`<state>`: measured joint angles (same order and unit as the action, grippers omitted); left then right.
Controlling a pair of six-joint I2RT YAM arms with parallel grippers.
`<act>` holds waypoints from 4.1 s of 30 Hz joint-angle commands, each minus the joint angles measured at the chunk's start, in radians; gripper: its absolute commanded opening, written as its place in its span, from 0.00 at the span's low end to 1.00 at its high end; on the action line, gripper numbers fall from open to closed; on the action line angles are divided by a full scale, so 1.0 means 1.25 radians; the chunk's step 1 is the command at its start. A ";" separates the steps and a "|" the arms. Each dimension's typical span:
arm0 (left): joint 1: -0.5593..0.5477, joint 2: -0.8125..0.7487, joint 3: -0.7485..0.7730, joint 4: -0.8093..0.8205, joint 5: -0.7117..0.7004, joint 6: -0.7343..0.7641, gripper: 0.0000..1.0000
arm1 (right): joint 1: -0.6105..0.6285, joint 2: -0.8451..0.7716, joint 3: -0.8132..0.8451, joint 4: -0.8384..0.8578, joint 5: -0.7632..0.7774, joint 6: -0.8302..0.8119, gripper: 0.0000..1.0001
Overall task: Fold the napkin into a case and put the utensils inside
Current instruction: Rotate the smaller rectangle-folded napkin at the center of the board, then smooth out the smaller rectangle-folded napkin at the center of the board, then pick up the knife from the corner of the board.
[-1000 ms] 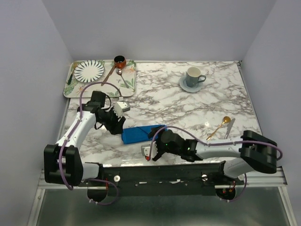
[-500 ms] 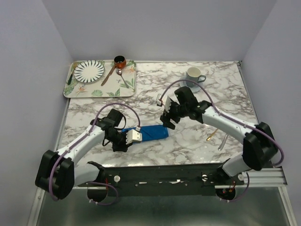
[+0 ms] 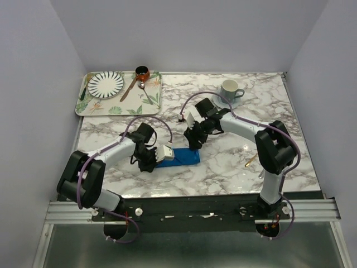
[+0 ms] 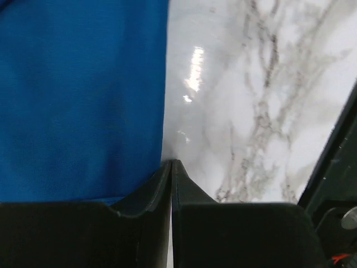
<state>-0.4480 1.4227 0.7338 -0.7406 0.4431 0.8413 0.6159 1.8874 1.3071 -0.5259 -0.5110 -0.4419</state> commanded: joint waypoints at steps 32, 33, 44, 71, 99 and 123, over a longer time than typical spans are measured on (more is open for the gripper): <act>0.098 0.466 0.520 0.109 0.117 -0.282 0.30 | 0.036 -0.268 -0.207 0.041 -0.266 0.350 0.56; 0.107 0.435 0.508 0.113 0.150 -0.291 0.32 | 0.039 -0.267 -0.214 0.062 -0.284 0.386 0.49; 0.219 0.202 0.326 0.151 0.239 -0.401 0.54 | 0.112 -0.098 -0.147 0.145 -0.335 0.463 0.44; 0.198 -0.151 0.239 0.267 0.081 -0.393 0.99 | 0.032 -0.317 -0.177 -0.008 -0.165 0.374 0.80; 0.156 -0.143 0.206 0.469 -0.267 -0.635 0.88 | -0.747 -0.225 -0.217 -0.306 0.392 0.339 0.63; 0.156 -0.145 0.143 0.472 -0.299 -0.671 0.88 | -0.781 -0.094 -0.239 -0.282 0.345 0.372 0.40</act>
<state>-0.2520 1.2438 0.9375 -0.1734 0.0994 0.0238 -0.3592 1.7153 1.0077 -0.8707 -0.0383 -0.0147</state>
